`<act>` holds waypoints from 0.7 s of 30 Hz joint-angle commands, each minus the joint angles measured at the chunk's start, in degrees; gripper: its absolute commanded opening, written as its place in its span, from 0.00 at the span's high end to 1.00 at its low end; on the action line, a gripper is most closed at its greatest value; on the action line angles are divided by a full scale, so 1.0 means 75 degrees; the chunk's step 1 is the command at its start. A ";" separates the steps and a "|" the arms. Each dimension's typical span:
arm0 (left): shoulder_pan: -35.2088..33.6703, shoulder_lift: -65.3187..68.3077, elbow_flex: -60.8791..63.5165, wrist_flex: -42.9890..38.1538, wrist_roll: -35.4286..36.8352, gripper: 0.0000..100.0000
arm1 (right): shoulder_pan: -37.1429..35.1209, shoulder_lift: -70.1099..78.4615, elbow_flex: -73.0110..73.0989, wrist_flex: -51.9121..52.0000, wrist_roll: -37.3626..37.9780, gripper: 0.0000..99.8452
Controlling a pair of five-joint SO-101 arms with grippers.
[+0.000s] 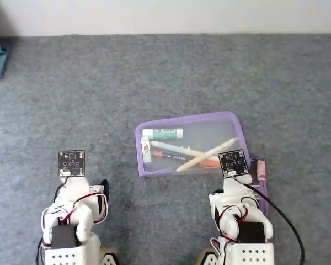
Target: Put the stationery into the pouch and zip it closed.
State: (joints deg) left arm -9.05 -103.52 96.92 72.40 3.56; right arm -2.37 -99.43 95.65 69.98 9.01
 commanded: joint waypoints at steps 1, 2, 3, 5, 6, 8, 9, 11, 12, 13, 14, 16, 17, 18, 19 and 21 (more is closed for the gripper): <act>-0.0035 -0.0094 -0.0064 -0.0117 -0.0070 0.81 | -0.0041 -0.0064 0.0129 0.0053 -0.0059 0.99; -0.0035 -0.0094 -0.0064 -0.0117 -0.0070 0.81 | -0.0041 -0.0064 0.0129 0.0053 -0.0059 0.99; -0.0035 -0.0094 -0.0064 -0.0117 -0.0070 0.81 | -0.0041 -0.0064 0.0129 0.0053 -0.0059 0.99; -0.0035 -0.0094 -0.0064 -0.0117 -0.0070 0.81 | -0.0041 -0.0064 0.0129 0.0053 -0.0059 0.99; -0.0035 -0.0094 -0.0064 -0.0117 -0.0070 0.81 | -0.0041 -0.0064 0.0129 0.0053 -0.0059 0.99; -0.0035 -0.0094 -0.0064 -0.0117 -0.0070 0.81 | -0.0041 -0.0064 0.0129 0.0053 -0.0059 0.99; -0.0035 -0.0094 -0.0064 -0.0117 -0.0070 0.81 | -0.0041 -0.0064 0.0129 0.0053 -0.0059 0.99; -0.0035 -0.0094 -0.0064 -0.0117 -0.0070 0.81 | -0.0041 -0.0064 0.0129 0.0053 -0.0059 0.99; -0.0035 -0.0094 -0.0064 -0.0117 -0.0070 0.81 | -0.0041 -0.0064 0.0129 0.0053 -0.0059 0.99; -0.0035 -0.0094 -0.0064 -0.0117 -0.0070 0.81 | -0.0041 -0.0064 0.0129 0.0053 -0.0059 0.99; -0.0035 -0.0094 -0.0064 -0.0117 -0.0070 0.81 | -0.0041 -0.0064 0.0129 0.0053 -0.0047 0.99; -0.0035 -0.0094 -0.0064 -0.0117 -0.0070 0.81 | -0.0041 -0.0064 0.0129 0.0053 -0.0047 0.99; -0.0035 -0.0094 -0.0064 -0.0117 -0.0070 0.81 | -0.0041 -0.0064 0.0129 0.0053 -0.0047 0.99; -0.0035 -0.0094 -0.0064 -0.0117 -0.0070 0.81 | -0.0041 -0.0064 0.0129 0.0053 -0.0047 0.99; -0.0035 -0.0094 -0.0064 -0.0117 -0.0070 0.81 | -0.0041 -0.0064 0.0129 0.0053 -0.0047 0.99; -0.0035 -0.0094 -0.0064 -0.0117 -0.0070 0.81 | -0.0041 -0.0064 0.0129 0.0053 -0.0047 0.99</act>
State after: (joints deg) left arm -9.05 -103.52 96.92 72.40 3.56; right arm -2.37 -99.43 95.65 69.98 9.01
